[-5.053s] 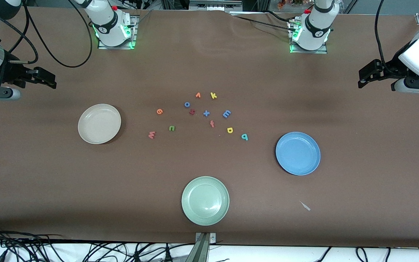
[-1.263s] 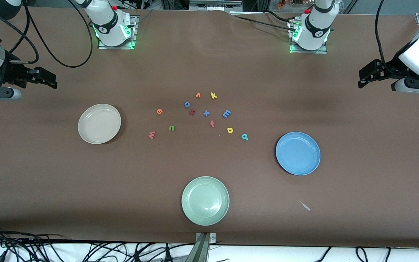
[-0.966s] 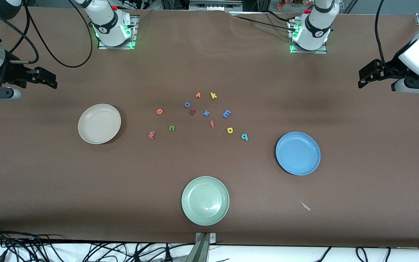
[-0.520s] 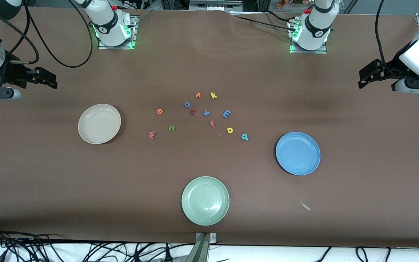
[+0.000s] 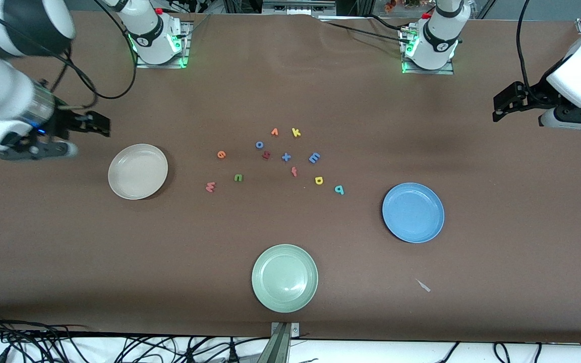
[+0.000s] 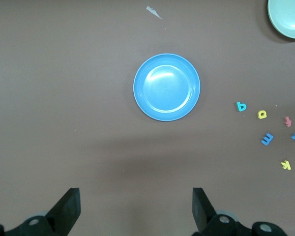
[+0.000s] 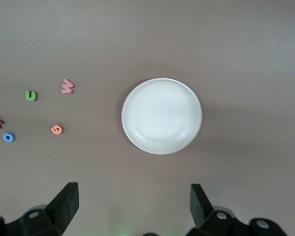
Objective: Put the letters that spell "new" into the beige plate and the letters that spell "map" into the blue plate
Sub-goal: 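Move both grippers out over the scattered foam letters, then grasp the pink w with the right gripper while the left grasps the m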
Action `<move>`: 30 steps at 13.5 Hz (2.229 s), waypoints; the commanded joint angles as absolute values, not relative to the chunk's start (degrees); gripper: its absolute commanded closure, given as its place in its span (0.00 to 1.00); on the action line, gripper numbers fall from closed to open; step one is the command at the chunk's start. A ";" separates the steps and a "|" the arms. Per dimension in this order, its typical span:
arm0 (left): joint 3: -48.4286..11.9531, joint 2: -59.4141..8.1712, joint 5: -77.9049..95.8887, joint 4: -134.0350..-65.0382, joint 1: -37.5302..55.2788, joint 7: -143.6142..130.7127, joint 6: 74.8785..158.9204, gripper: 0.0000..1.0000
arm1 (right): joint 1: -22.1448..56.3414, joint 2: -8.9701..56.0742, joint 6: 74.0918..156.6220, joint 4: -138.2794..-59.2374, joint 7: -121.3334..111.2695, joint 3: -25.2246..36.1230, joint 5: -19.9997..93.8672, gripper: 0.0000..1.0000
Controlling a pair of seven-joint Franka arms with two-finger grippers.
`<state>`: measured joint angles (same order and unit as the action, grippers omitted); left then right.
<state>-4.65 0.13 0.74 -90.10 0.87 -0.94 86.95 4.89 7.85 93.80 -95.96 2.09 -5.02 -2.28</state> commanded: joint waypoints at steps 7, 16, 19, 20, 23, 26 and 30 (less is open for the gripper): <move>-6.68 -15.53 3.25 -88.15 13.86 0.00 84.28 0.00 | 14.05 23.28 112.12 -96.14 20.55 -4.75 -2.46 0.00; -6.77 -27.06 3.52 -90.08 30.57 -4.11 99.39 0.00 | 18.10 29.08 145.97 -115.05 38.73 -4.75 -2.64 0.00; -6.77 -30.05 5.44 -90.18 32.95 -5.45 103.96 0.00 | 18.37 30.58 146.34 -114.79 41.57 -4.75 -2.46 0.05; -6.77 -31.02 5.71 -90.18 33.92 -5.80 105.28 0.00 | 18.54 31.37 146.51 -114.44 41.57 -4.75 -2.46 0.06; -6.68 -33.83 5.63 -90.18 37.43 -9.04 108.62 0.00 | 19.59 32.25 147.48 -114.43 43.59 -4.75 -2.37 0.09; -6.68 -37.43 5.01 -90.26 41.38 -12.21 114.15 0.00 | 20.04 32.61 147.92 -114.34 43.68 -4.75 -2.37 0.25; -6.68 -38.41 -0.60 -92.02 41.40 -10.56 117.33 0.01 | 19.95 32.61 147.83 -114.17 43.59 -4.75 -2.46 0.73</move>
<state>-7.45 -38.96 2.45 -91.19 41.66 -11.98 116.41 19.66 32.12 147.08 -114.64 42.75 -4.97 -2.29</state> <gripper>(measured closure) 0.004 0.467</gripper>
